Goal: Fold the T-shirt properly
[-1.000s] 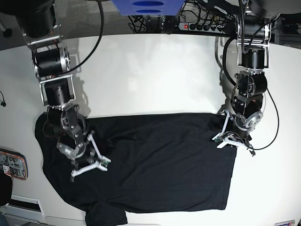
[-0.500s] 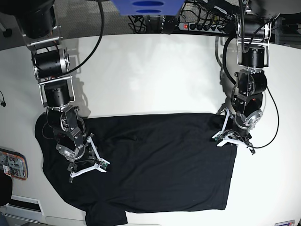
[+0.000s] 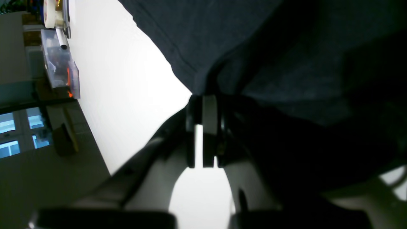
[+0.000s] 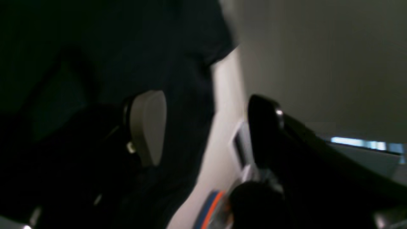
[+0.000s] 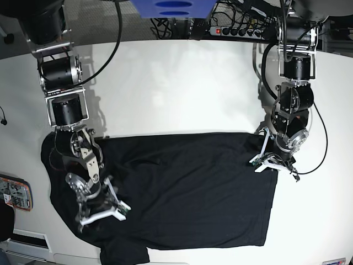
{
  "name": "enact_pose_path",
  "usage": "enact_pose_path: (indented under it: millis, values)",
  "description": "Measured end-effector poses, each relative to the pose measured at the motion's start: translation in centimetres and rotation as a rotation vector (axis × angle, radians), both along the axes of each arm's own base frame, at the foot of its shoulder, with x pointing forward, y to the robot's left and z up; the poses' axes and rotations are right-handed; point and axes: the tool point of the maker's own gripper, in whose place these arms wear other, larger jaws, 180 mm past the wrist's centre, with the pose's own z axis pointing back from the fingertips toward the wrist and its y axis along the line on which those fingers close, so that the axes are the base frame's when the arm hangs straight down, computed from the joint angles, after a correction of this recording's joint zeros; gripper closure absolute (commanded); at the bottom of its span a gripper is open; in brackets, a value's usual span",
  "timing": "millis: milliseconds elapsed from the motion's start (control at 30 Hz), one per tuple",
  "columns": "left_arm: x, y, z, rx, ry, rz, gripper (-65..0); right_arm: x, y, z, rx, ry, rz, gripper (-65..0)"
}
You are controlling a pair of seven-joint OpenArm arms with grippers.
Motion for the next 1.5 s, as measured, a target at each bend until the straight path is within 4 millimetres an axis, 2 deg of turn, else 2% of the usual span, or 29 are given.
enact_pose_path:
  millis: [67,167,233,300,367,467,533,633,767,867,933,1000,1067,1133,1333,1433,1500]
  values:
    - [0.8,0.0,0.7,0.005,-0.01,0.0,-15.4,-0.5,0.9,0.0,0.015,-0.017,0.015,-39.0]
    - [2.5,0.8,1.7,0.057,-0.029,-0.002,-24.8,-2.9,1.5,-2.9,0.015,0.052,0.027,-39.0]
    - [2.9,1.7,1.8,0.132,-0.021,-0.005,-29.5,-4.0,1.4,-4.3,0.011,0.084,0.027,-39.0]
    - [2.8,2.5,1.9,0.205,-0.01,-0.011,-33.7,-3.9,1.4,-4.0,0.007,0.077,0.027,-39.0]
    - [2.6,2.3,1.6,0.22,0.002,-0.012,-36.2,-3.0,1.5,-2.2,0.013,0.029,0.028,-39.0]
    - [2.8,1.3,1.4,0.194,-0.002,-0.018,-38.1,-2.2,1.6,-0.7,0.074,-0.014,0.013,-39.0]
    - [2.9,1.3,1.5,0.175,-0.01,-0.005,-38.1,-2.6,0.8,-1.3,0.161,0.003,-0.04,-39.0]
    - [3.0,2.6,2.1,0.201,-0.034,0.026,-38.1,-3.8,-1.6,-2.8,0.266,0.036,-0.136,-39.0]
    - [4.5,3.0,5.1,0.191,-0.216,0.085,-38.1,-4.0,-3.5,-2.5,0.361,0.012,-0.21,-39.0]
    - [4.7,1.5,8.0,0.063,-0.364,0.125,-38.1,-5.0,-3.5,-2.9,0.466,0.018,-0.239,-39.0]
    - [4.1,0.2,8.7,-0.025,-0.395,0.128,-38.1,-5.6,-3.4,-3.1,0.554,0.023,-0.264,-39.0]
    - [3.2,-0.9,8.3,-0.116,-0.394,0.145,-38.1,-5.6,-3.7,-2.5,0.639,-0.003,-0.303,-39.0]
    - [2.3,-1.2,6.7,-0.212,-0.331,0.226,-38.4,-5.2,-4.5,-1.6,0.705,-0.042,-0.343,-39.0]
    - [1.9,-1.9,6.0,-0.335,-0.308,0.298,-38.2,-4.9,-4.9,-0.7,0.741,-0.079,-0.365,-39.0]
    - [0.2,-5.1,3.0,-0.676,-0.118,0.477,-38.2,-5.6,-4.8,-2.2,0.787,-0.05,-0.411,-39.0]
    - [-1.2,-6.0,2.6,-0.768,-0.065,0.511,-38.2,-5.4,-4.8,-2.6,0.794,-0.046,-0.413,-39.0]
    - [-1.9,-6.6,2.7,-0.808,-0.06,0.507,-38.2,-5.7,-4.6,-4.3,0.801,-0.001,-0.43,-39.0]
